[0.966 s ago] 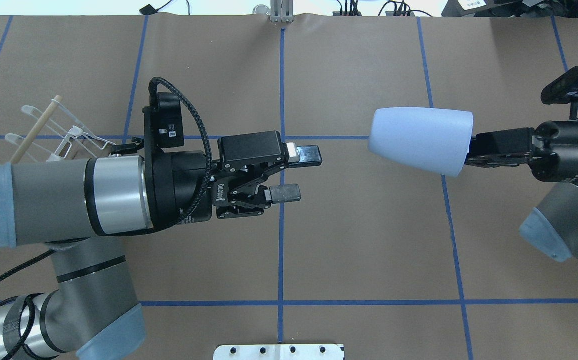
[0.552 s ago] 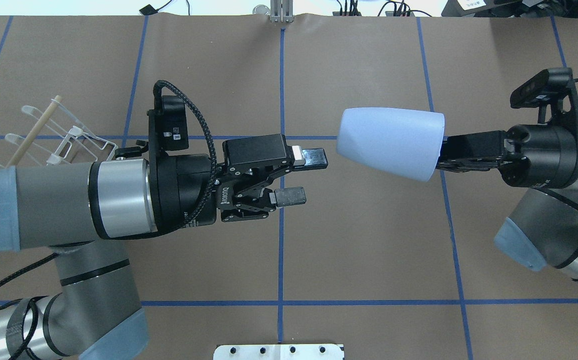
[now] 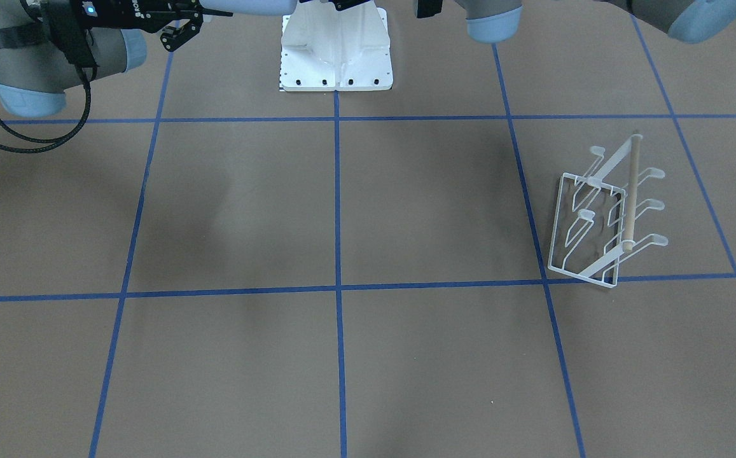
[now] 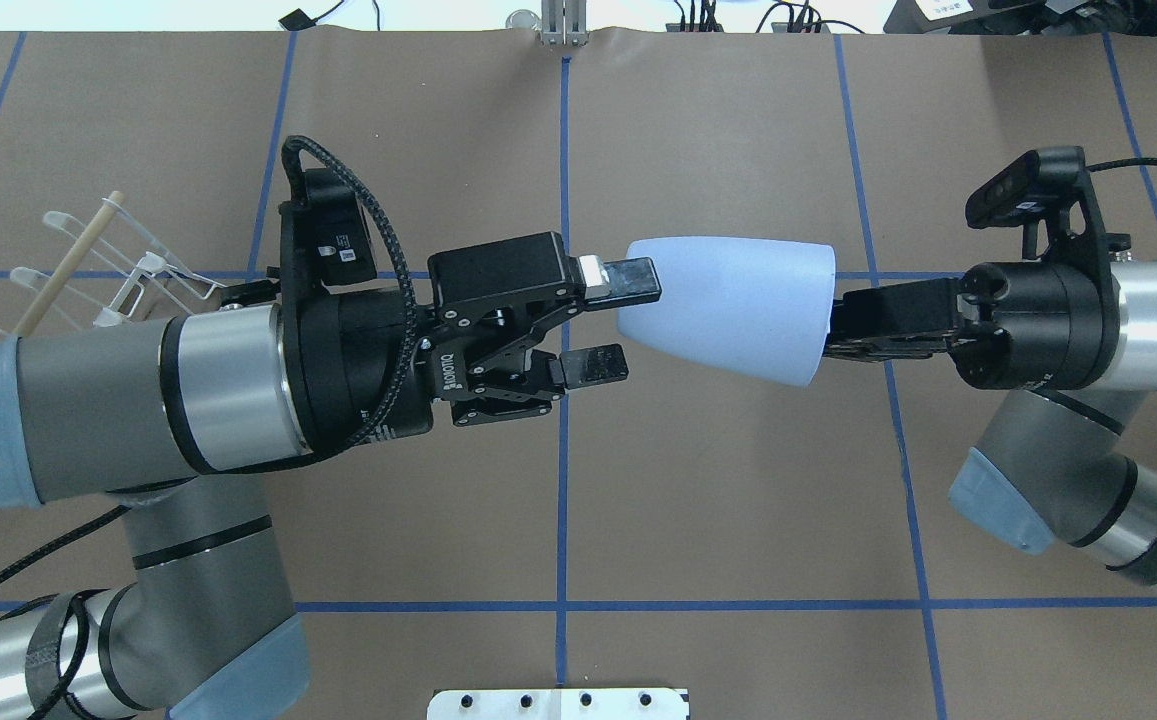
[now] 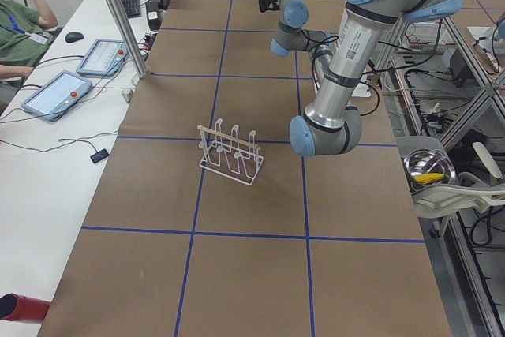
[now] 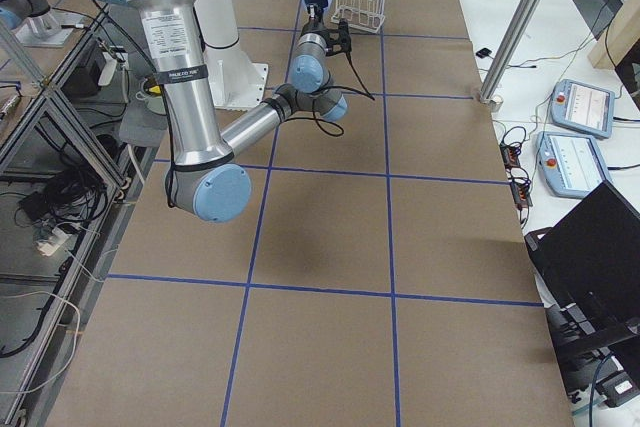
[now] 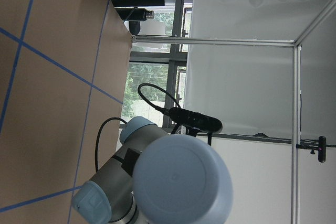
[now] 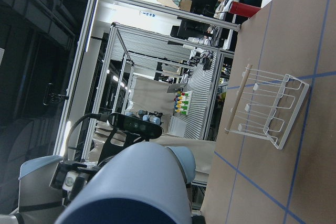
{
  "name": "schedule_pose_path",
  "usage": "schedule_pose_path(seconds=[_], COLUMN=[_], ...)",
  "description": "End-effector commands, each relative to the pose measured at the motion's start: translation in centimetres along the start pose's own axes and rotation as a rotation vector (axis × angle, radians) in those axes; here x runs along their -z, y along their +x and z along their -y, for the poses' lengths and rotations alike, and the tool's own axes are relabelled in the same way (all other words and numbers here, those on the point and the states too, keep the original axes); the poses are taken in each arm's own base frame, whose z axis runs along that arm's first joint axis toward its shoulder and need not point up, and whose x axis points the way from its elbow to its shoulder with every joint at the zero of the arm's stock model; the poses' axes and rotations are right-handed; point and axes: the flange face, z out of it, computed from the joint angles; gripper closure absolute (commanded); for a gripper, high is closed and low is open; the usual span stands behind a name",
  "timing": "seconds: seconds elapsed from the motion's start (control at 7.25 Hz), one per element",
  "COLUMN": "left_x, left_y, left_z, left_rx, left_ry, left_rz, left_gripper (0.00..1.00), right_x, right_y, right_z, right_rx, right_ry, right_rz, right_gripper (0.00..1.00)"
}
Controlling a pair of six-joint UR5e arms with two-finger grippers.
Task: Hang cup on cup holder
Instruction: 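Close the left gripper on the cup's base held by the right gripper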
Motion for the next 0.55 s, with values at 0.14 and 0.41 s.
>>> schedule_pose_path(seconds=[0.14, 0.41], left_x=[-0.33, -0.74], left_y=[-0.75, -0.98], left_z=[0.25, 0.21], left_rx=[0.003, 0.007], left_ry=[0.005, 0.004], left_rz=[0.010, -0.001], left_gripper=[0.02, 0.02], right_x=[-0.12, -0.18], right_y=[-0.41, -0.43], right_z=[-0.13, -0.18], right_rx=[0.004, 0.003], right_ry=[-0.004, -0.005], right_rz=[0.011, 0.010], right_gripper=[1.00, 1.00])
